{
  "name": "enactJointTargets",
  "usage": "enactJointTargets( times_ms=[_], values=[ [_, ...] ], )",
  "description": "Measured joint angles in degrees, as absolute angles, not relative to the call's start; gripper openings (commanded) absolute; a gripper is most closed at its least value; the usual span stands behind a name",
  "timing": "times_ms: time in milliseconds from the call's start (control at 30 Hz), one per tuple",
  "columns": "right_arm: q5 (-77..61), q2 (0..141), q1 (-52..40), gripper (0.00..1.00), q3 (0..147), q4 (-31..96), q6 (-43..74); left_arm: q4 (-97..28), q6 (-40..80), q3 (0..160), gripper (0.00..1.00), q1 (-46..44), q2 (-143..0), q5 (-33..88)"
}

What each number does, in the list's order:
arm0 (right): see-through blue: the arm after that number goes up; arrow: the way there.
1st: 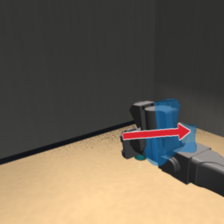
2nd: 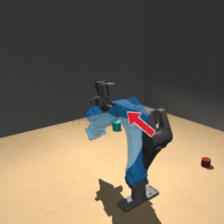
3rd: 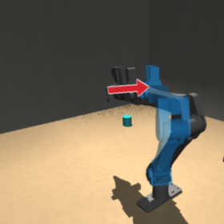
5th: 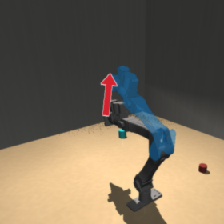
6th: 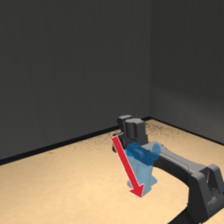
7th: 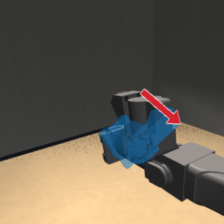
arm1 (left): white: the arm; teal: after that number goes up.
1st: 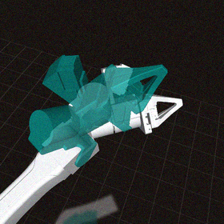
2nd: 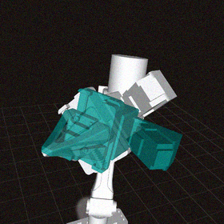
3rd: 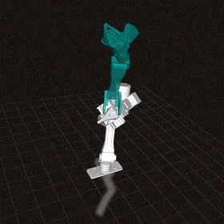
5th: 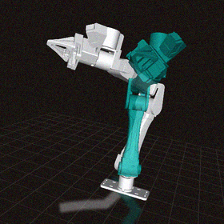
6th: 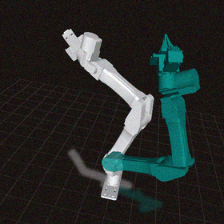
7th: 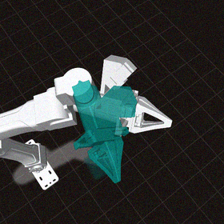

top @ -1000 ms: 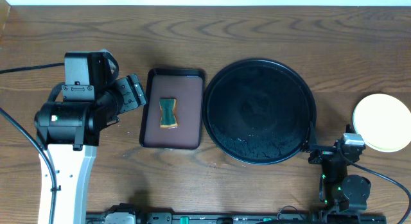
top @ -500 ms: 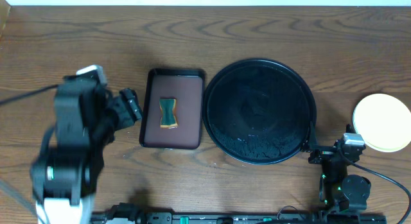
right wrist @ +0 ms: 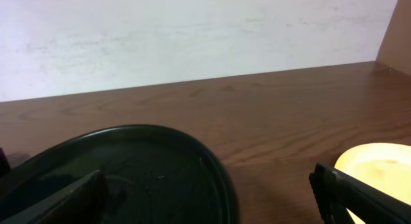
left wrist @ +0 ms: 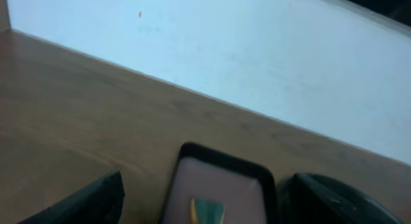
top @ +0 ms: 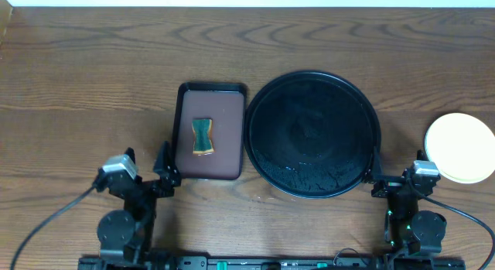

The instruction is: Clean dirty plates on tray and stack at the side

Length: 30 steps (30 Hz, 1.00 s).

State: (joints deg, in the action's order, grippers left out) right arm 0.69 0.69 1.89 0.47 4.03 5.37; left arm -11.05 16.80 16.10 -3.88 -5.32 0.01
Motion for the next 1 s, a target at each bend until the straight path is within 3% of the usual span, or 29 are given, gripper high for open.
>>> enactJointTargets(
  times_ms=[300,1000],
  values=[
    [0.7,0.7,1.9,0.99,0.4,4.0,5.4,1.7,16.6,2.7,0.83,-3.9,-0.5,-0.2],
    [0.7,0.7,1.9,0.99,0.4,4.0,5.4,-1.1,16.6,0.8,0.83,-3.9,-0.6,0.1]
  ],
)
